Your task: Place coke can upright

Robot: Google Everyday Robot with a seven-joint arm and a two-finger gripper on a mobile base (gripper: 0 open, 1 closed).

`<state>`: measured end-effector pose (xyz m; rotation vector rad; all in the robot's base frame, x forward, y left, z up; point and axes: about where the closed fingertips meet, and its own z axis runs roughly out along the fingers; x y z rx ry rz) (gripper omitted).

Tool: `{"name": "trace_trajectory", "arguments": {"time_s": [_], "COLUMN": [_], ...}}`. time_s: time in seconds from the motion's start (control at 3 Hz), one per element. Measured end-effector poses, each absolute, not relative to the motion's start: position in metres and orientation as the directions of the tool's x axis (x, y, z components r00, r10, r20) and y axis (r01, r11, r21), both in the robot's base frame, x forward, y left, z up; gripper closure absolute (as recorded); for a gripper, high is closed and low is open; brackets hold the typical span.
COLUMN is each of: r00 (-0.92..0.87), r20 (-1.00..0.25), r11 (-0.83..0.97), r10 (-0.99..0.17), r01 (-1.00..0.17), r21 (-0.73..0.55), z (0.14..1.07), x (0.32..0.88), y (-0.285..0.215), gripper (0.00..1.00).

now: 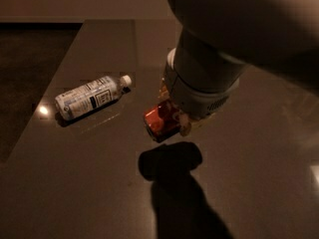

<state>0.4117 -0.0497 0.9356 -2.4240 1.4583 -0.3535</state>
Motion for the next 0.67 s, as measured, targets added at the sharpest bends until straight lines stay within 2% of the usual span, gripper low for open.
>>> {"name": "trace_trajectory", "arguments": {"time_s": [0.33,0.67], "r00": [0.525,0.527], "r20": [0.106,0.116], "r11": [-0.520,-0.524], "r10": [-0.845,-0.842], "r01": [-0.758,-0.746], "r21": [-0.394,-0.411], "z": [0.9526,0.9621], "x": [0.4062,0.4027], "y": [-0.0424,-0.0386], "gripper": [1.00,1.00]}}
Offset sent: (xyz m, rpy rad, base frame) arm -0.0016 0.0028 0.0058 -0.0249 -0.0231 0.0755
